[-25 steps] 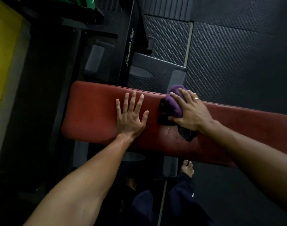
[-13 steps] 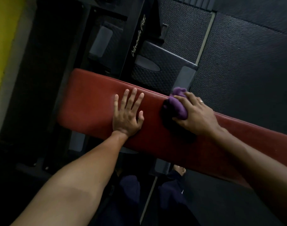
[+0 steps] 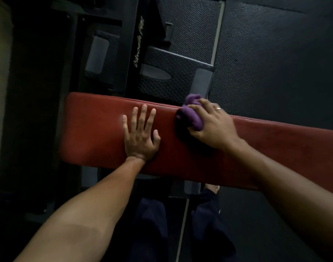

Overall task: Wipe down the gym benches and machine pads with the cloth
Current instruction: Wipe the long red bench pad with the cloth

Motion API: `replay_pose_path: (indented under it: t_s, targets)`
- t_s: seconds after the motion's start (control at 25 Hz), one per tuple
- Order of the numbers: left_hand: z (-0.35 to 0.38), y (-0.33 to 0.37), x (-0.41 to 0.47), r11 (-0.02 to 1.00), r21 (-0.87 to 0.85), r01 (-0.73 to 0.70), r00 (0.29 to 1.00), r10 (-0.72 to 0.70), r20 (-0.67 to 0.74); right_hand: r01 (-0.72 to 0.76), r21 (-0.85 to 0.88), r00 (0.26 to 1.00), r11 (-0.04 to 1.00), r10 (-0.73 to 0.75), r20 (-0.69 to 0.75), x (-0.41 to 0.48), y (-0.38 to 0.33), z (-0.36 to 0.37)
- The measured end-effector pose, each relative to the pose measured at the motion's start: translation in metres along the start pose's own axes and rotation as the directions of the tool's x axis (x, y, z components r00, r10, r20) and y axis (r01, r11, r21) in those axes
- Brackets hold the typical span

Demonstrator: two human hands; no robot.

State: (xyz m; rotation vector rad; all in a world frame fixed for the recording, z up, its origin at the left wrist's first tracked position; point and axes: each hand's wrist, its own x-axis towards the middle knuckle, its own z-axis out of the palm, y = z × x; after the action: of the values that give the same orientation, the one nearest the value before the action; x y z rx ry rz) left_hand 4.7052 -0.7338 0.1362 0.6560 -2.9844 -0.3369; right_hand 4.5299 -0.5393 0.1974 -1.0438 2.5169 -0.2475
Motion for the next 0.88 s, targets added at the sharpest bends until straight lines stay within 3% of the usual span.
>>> replay_pose_path:
  t_s: [0.08, 0.2, 0.36, 0.52, 0.6, 0.68, 0.76, 0.88]
  targets:
    - [-0.002, 0.001, 0.001, 1.000, 0.004, 0.007, 1.000, -0.007, 0.015, -0.141, 0.014, 0.983, 0.990, 0.141, -0.115, -0.023, 0.017, 0.002]
    - [-0.001, 0.000, 0.001, 1.000, -0.011, 0.000, 1.000, 0.001, 0.023, -0.303, 0.031, 0.938, 0.953, 0.304, -0.169, -0.006, -0.029, 0.021]
    - [0.004, -0.005, -0.001, 0.999, 0.022, -0.031, 0.999, 0.031, -0.008, -0.235, 0.102, 0.948, 0.967, 0.251, -0.197, -0.015, -0.102, 0.055]
    - [0.002, -0.003, 0.000, 1.000, 0.016, -0.011, 1.000, 0.011, 0.016, -0.174, 0.018, 0.946, 0.985, 0.172, -0.276, -0.099, -0.078, 0.079]
    - [0.000, -0.001, -0.001, 1.000, 0.018, -0.003, 1.000, 0.002, 0.021, -0.327, 0.024, 0.897, 0.945, 0.318, -0.307, -0.115, -0.059, 0.077]
    - [-0.002, 0.000, 0.000, 0.999, 0.034, -0.008, 0.999, 0.007, 0.035, -0.525, 0.149, 0.778, 0.838, 0.544, -0.315, -0.093, -0.056, 0.070]
    - [-0.002, -0.001, -0.001, 0.999, 0.042, -0.021, 0.999, 0.019, 0.051, -0.591, 0.272, 0.705, 0.759, 0.650, -0.283, -0.062, -0.079, 0.067]
    - [-0.003, -0.004, 0.000, 0.999, 0.024, -0.038, 0.996, 0.036, 0.077, -0.453, 0.237, 0.811, 0.860, 0.507, -0.292, -0.063, -0.123, 0.087]
